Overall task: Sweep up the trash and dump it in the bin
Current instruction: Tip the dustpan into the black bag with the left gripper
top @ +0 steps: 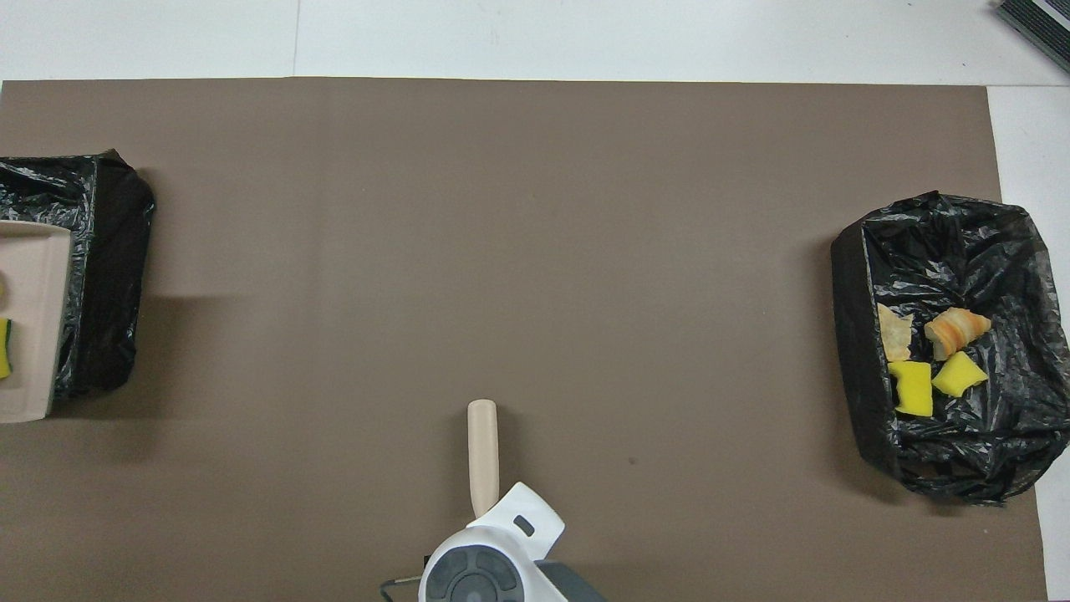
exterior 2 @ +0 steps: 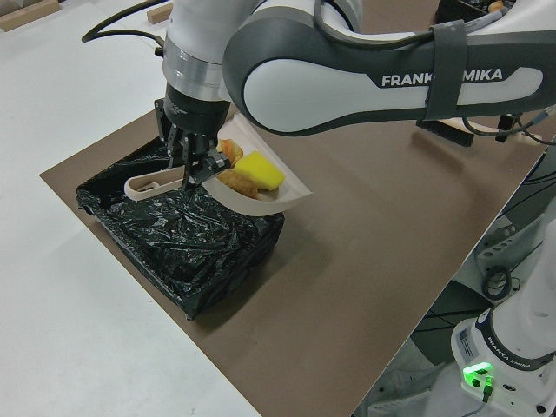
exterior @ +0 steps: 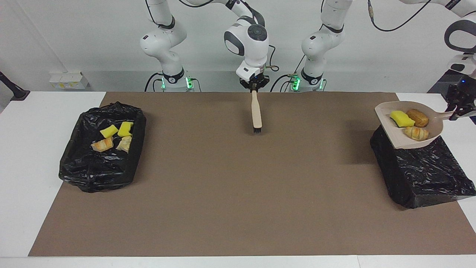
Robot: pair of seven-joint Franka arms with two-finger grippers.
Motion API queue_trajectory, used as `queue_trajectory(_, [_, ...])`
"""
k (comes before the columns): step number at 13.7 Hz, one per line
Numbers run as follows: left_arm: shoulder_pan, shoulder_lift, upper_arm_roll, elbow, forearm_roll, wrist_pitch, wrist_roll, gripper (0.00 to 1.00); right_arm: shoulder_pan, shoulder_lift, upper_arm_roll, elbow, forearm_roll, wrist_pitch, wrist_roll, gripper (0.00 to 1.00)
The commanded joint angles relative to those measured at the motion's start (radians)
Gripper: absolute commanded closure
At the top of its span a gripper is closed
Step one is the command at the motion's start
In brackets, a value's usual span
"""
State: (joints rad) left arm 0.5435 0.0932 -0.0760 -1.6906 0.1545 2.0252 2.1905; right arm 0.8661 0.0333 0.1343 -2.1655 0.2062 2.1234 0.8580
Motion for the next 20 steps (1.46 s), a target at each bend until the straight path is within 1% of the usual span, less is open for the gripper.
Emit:
queue_trajectory(1, [0.012,0.080,-0.013,0.078,0.146,0.088,0.014,1.00,0.020,0.028,-0.005,-0.004,0.012,0.041,0.032,1.00])
queue_trajectory(2, [0.010,0.089,-0.013,0.080,0.196,0.116,-0.018,1.00,0.021,0.028,-0.005,-0.004,0.012,0.038,0.030,1.00])
queue_trajectory(3, [-0.002,0.101,-0.011,0.081,0.267,0.124,-0.097,1.00,0.021,0.028,-0.005,-0.004,0.012,0.038,0.030,1.00])
queue_trajectory(4, [-0.019,0.102,-0.014,0.083,0.375,0.127,-0.207,1.00,0.021,0.030,-0.005,-0.002,0.012,0.040,0.030,0.93])
queue_trajectory(5, [-0.043,0.099,-0.013,0.081,0.476,0.130,-0.339,1.00,0.021,0.033,-0.005,0.000,0.010,0.035,0.020,0.02])
queue_trajectory(6, [-0.069,0.094,-0.014,0.072,0.575,0.116,-0.454,1.00,0.019,0.040,-0.005,0.010,0.010,0.033,0.018,0.00])
queue_trajectory(7, [-0.082,0.089,-0.014,0.062,0.629,0.112,-0.509,1.00,0.013,0.056,-0.005,0.035,0.009,0.027,0.016,0.00])
queue_trajectory(8, [-0.085,0.088,-0.013,0.062,0.657,0.109,-0.523,1.00,0.001,0.060,-0.007,0.052,0.009,0.026,0.015,0.00])
queue_trajectory(10, [-0.106,0.086,-0.013,0.062,0.756,0.099,-0.557,1.00,-0.045,0.051,-0.008,0.073,0.002,0.018,0.009,0.00])
queue_trajectory(12, [-0.138,0.082,-0.013,0.071,0.847,0.040,-0.616,1.00,-0.103,0.039,-0.008,0.119,0.001,-0.046,-0.031,0.00])
queue_trajectory(13, [-0.142,0.062,-0.013,0.074,0.862,0.020,-0.617,1.00,-0.136,0.039,-0.010,0.150,-0.004,-0.093,-0.063,0.00])
queue_trajectory(15, [-0.140,0.017,-0.016,0.080,0.847,-0.022,-0.615,1.00,-0.212,0.037,-0.013,0.206,-0.008,-0.172,-0.141,0.00])
queue_trajectory(16, [-0.142,-0.003,-0.019,0.077,0.844,-0.070,-0.612,1.00,-0.249,0.037,-0.016,0.226,-0.010,-0.201,-0.189,0.00])
queue_trajectory(17, [-0.145,-0.012,-0.027,0.077,0.826,-0.139,-0.624,1.00,-0.287,0.034,-0.018,0.240,-0.011,-0.223,-0.239,0.00])
queue_trajectory(18, [-0.164,-0.020,-0.042,0.078,0.759,-0.195,-0.635,1.00,-0.330,0.031,-0.018,0.249,-0.018,-0.241,-0.294,0.00])
queue_trajectory(19, [-0.192,-0.020,-0.047,0.077,0.726,-0.236,-0.630,1.00,-0.373,0.031,-0.018,0.254,-0.048,-0.252,-0.368,0.00])
queue_trajectory(20, [-0.220,-0.020,-0.050,0.075,0.718,-0.291,-0.632,1.00,-0.407,0.033,-0.018,0.254,-0.083,-0.252,-0.426,0.00])
